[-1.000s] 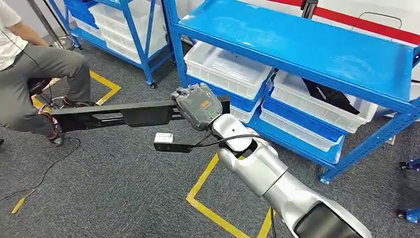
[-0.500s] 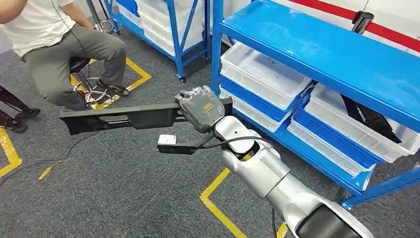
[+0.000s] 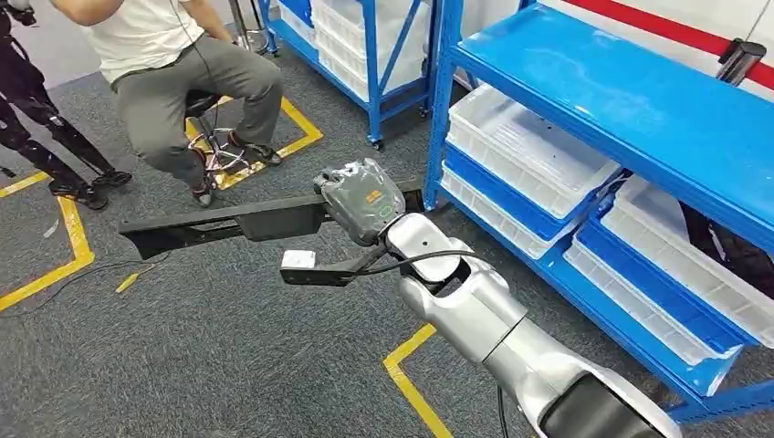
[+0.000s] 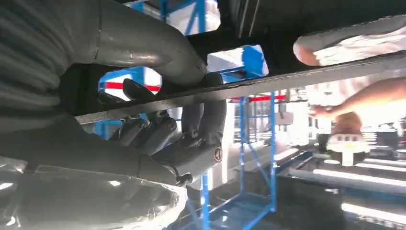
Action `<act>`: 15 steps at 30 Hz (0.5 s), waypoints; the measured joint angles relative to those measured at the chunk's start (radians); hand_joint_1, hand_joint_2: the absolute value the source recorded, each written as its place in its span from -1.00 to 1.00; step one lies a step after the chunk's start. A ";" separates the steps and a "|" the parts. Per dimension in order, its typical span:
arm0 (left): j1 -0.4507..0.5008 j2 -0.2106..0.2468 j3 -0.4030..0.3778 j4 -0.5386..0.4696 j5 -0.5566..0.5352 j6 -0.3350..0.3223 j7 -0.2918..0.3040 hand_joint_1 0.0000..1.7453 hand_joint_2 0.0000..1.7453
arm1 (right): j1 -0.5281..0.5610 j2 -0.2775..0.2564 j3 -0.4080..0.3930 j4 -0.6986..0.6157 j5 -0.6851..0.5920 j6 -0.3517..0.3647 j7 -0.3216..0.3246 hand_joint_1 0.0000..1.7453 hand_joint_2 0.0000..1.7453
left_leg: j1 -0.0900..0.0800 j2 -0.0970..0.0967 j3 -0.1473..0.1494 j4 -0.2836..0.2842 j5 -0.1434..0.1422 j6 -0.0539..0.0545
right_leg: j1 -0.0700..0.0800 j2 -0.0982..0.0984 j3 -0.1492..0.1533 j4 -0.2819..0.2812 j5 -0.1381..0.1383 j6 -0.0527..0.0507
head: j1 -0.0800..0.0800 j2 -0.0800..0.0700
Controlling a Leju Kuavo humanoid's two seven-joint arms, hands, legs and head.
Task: Take the parts from the cabinet and place them on the table.
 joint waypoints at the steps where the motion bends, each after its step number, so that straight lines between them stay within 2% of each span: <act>1: 0.000 0.000 0.000 0.000 0.000 0.000 -0.001 -1.00 1.00 | 0.000 0.001 0.000 -0.002 0.000 0.000 0.000 1.00 1.00 | 0.000 0.016 0.056 -0.099 0.041 0.002 | 0.000 -0.009 0.002 0.000 -0.003 0.003 | 0.000 0.000; 2: 0.000 0.000 0.000 0.000 0.000 0.001 -0.002 -1.00 1.00 | 0.000 0.002 0.000 -0.004 0.000 0.000 0.000 1.00 1.00 | 0.000 0.037 0.097 -0.165 0.064 0.003 | 0.000 -0.015 0.005 0.000 -0.005 0.007 | 0.000 0.000; 3: -0.002 -0.001 0.000 0.000 0.000 0.001 -0.003 -1.00 1.00 | -0.002 0.002 0.000 -0.008 0.000 0.000 0.000 1.00 1.00 | -0.012 0.064 0.120 -0.200 0.054 0.007 | 0.015 -0.022 0.005 -0.001 -0.009 0.014 | 0.001 0.000; 4: -0.003 -0.001 0.000 0.000 0.000 0.002 -0.004 -1.00 1.00 | -0.004 0.002 0.000 -0.008 0.000 0.001 0.000 1.00 1.00 | -0.013 0.048 0.116 -0.207 0.058 0.016 | 0.017 -0.030 0.006 0.000 -0.011 0.018 | 0.006 0.000; 6: -0.002 -0.002 0.000 0.000 -0.003 0.002 -0.004 -1.00 1.00 | -0.004 0.002 0.000 -0.010 0.000 0.001 0.000 1.00 1.00 | -0.017 0.031 0.112 -0.207 0.058 0.024 | 0.017 -0.044 0.009 -0.007 -0.010 0.027 | 0.006 0.000; 7: -0.001 -0.002 0.000 0.000 -0.006 0.002 -0.005 -1.00 1.00 | -0.003 0.002 0.000 -0.011 0.001 0.002 0.002 1.00 1.00 | -0.018 0.019 0.112 -0.214 0.062 0.032 | 0.021 -0.054 0.014 -0.009 -0.012 0.033 | 0.003 0.000; 8: 0.000 -0.003 0.000 0.000 -0.008 0.002 -0.005 -1.00 1.00 | -0.003 0.000 -0.001 -0.016 0.003 0.002 0.004 1.00 1.00 | -0.008 0.010 0.118 -0.222 0.070 0.043 | 0.019 -0.032 -0.001 0.000 -0.021 0.039 | 0.007 0.000; 9: -0.001 -0.005 0.000 0.000 -0.008 0.002 -0.005 -1.00 1.00 | -0.003 -0.003 -0.001 -0.019 0.005 0.002 0.005 1.00 1.00 | -0.011 0.002 0.117 -0.224 0.072 0.049 | 0.017 0.007 -0.013 0.040 -0.045 0.034 | 0.008 0.000; 10: -0.002 -0.005 0.000 0.000 -0.010 0.002 -0.005 -1.00 1.00 | -0.002 -0.009 -0.001 -0.023 0.006 0.002 0.007 1.00 1.00 | -0.013 -0.007 0.116 -0.223 0.073 0.056 | 0.013 0.030 -0.047 0.113 -0.078 0.026 | 0.008 0.000; 11: -0.004 -0.005 0.000 0.000 -0.015 0.002 -0.005 -1.00 1.00 | 0.001 -0.016 -0.001 -0.023 0.006 0.002 0.010 1.00 1.00 | -0.014 -0.019 0.115 -0.223 0.073 0.059 | 0.011 0.039 -0.091 0.203 -0.113 0.020 | 0.010 0.000; 12: -0.004 -0.005 0.000 0.000 -0.017 0.002 -0.005 -1.00 1.00 | 0.006 -0.022 -0.001 -0.023 0.007 0.002 0.012 1.00 1.00 | -0.015 -0.034 0.114 -0.223 0.073 0.060 | 0.011 0.044 -0.137 0.294 -0.143 0.019 | 0.011 0.000; 13: -0.004 -0.005 0.000 0.000 -0.018 0.002 -0.004 -1.00 1.00 | 0.011 -0.026 -0.001 -0.023 0.008 0.002 0.012 1.00 1.00 | -0.017 -0.045 0.114 -0.223 0.074 0.060 | 0.012 0.046 -0.162 0.338 -0.151 0.022 | 0.012 0.000; 14: -0.004 -0.005 0.000 0.000 -0.018 0.002 -0.003 -1.00 1.00 | 0.016 -0.030 -0.001 -0.023 0.008 0.003 0.013 1.00 1.00 | -0.019 -0.061 0.114 -0.223 0.074 0.060 | 0.012 0.048 -0.170 0.338 -0.142 0.028 | 0.011 0.000; 15: -0.003 -0.005 0.000 0.000 -0.019 0.000 -0.002 -1.00 1.00 | 0.017 -0.032 -0.001 -0.025 0.009 0.003 0.013 1.00 1.00 | -0.020 -0.077 0.115 -0.223 0.074 0.060 | 0.012 0.050 -0.145 0.275 -0.108 0.037 | 0.013 0.000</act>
